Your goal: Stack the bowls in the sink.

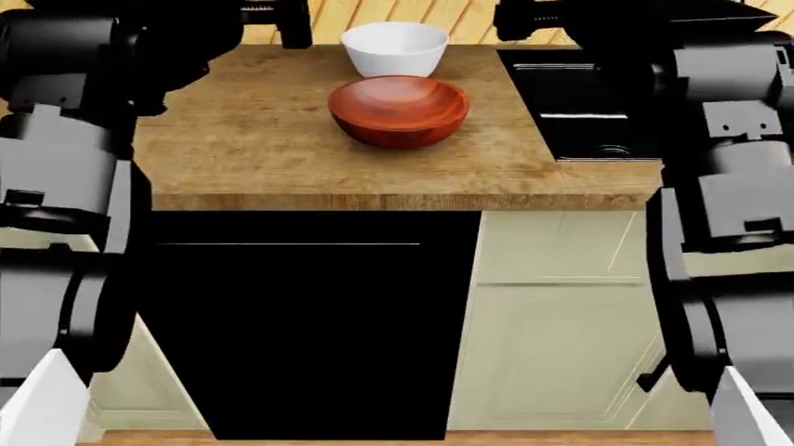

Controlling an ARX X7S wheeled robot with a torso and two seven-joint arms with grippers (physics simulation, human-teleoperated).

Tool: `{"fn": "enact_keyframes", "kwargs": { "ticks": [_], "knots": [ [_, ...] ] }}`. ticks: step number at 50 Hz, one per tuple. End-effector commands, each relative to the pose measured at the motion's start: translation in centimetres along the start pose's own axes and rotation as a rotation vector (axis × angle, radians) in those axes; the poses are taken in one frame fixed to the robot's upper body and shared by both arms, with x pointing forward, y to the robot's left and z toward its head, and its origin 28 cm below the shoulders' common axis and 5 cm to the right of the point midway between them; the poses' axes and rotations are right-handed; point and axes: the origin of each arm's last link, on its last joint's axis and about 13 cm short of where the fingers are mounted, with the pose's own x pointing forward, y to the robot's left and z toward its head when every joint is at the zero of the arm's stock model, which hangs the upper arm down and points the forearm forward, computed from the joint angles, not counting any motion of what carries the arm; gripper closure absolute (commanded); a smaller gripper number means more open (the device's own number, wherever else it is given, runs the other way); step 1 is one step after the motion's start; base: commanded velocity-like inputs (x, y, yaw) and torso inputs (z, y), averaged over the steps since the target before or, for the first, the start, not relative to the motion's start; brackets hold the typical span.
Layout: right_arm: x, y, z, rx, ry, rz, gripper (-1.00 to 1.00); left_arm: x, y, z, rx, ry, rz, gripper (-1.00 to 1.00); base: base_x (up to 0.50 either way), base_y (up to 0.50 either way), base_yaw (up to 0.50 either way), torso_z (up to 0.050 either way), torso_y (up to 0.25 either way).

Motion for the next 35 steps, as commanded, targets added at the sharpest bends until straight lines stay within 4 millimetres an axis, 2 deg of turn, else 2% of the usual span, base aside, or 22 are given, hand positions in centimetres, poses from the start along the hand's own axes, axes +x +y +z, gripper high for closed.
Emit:
{"fn": "enact_keyframes", "kwargs": {
  "ticks": [1, 5, 14, 35],
  "knots": [
    [0.4, -0.6, 1.3, 0.054, 0.080, -0.006, -1.00, -0.5, 0.7, 1.3, -0.067, 0.080, 0.033, -1.00, 0.00, 0.00, 0.00, 0.000, 0.000],
    [0.2, -0.8, 1.4, 0.058, 0.098, -0.016, -1.00, -0.7, 0.9, 1.5, -0.075, 0.082, 0.038, -1.00, 0.03, 0.00, 0.00, 0.000, 0.000],
    [0.2, -0.9, 1.1, 0.063, 0.125, -0.018, -1.00, -0.9, 1.4, 1.4, -0.083, 0.095, 0.043, -1.00, 0.29, 0.00, 0.00, 0.000, 0.000],
    [0.2, -0.5, 1.3, 0.060, 0.122, 0.009, -1.00, -1.0, 1.8, 1.2, -0.101, 0.113, 0.044, -1.00, 0.45, 0.00, 0.00, 0.000, 0.000]
  ]
}}
